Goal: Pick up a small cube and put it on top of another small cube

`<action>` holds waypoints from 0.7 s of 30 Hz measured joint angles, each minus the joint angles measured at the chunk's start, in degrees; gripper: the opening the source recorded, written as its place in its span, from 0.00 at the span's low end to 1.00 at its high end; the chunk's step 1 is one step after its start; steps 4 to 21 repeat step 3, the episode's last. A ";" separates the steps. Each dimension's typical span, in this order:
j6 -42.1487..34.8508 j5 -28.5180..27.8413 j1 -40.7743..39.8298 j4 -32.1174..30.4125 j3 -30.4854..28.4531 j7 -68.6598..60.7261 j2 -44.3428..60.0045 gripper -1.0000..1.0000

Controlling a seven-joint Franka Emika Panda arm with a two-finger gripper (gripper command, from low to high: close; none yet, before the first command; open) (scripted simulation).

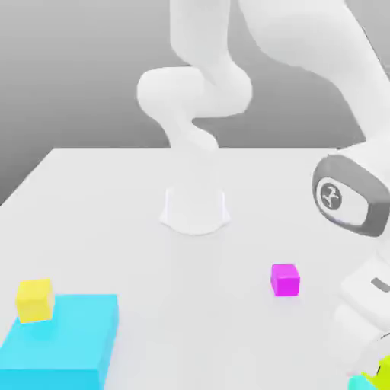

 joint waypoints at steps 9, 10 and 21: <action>0.00 0.00 0.00 0.00 0.00 0.00 0.00 1.00; 0.00 0.00 0.00 0.00 0.00 0.00 0.00 1.00; 0.00 0.00 0.00 0.00 0.00 0.00 0.00 1.00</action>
